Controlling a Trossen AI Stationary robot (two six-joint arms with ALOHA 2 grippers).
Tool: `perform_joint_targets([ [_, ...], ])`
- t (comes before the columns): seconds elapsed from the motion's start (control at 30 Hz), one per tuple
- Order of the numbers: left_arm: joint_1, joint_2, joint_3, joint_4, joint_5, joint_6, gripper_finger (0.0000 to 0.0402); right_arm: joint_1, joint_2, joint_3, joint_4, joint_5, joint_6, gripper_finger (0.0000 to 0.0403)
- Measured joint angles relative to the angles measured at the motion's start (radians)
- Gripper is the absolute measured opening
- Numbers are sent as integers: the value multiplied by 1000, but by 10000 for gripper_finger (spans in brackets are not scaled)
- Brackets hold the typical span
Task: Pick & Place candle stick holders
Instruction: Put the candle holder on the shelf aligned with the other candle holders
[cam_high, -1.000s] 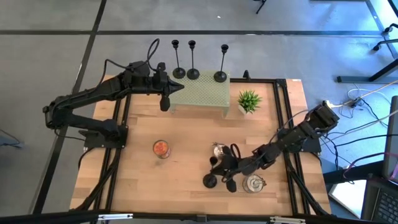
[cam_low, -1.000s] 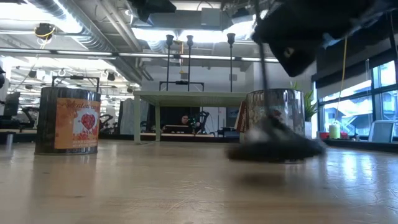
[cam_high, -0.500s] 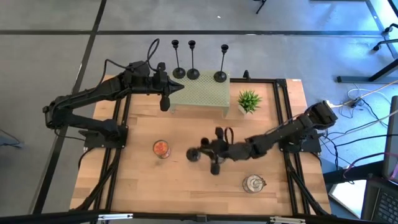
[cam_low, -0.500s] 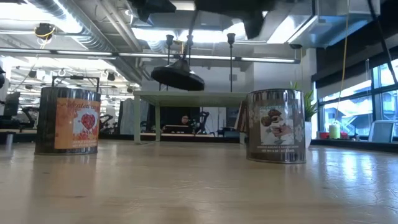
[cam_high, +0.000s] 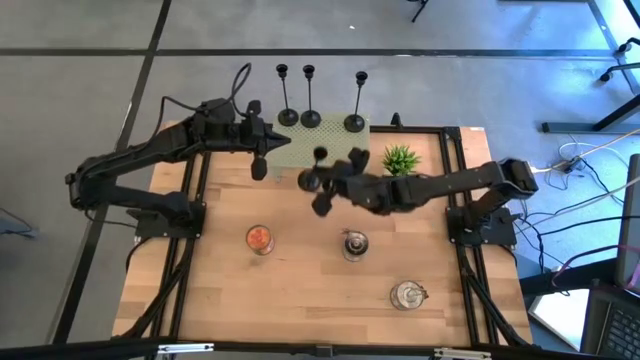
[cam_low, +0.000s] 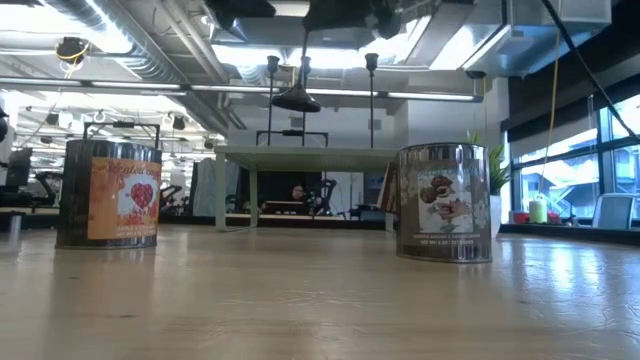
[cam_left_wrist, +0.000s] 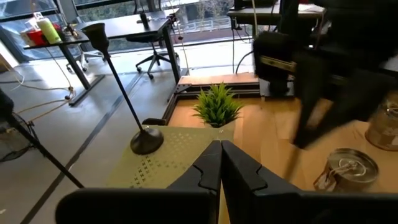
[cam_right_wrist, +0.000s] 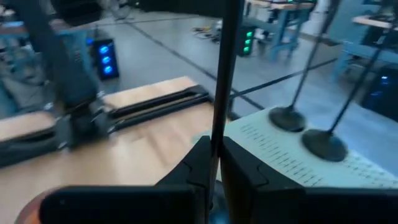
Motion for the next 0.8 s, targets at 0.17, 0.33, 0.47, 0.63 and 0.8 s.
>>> perform_joint_targets([
  [0.17,0,-63,0,-51,0,25,6,-104,0,10,2,1,-2,30],
  [0.33,0,-123,0,-90,0,25,6,-199,0,10,0,0,-3,30],
  [0.47,0,-151,0,-90,0,25,6,-273,0,10,0,0,-3,30],
  [0.63,0,-161,0,-97,0,25,6,-341,1,10,-24,0,21,30],
  [0.8,0,-159,0,-102,0,25,6,-375,9,10,-16,-66,56,30],
])
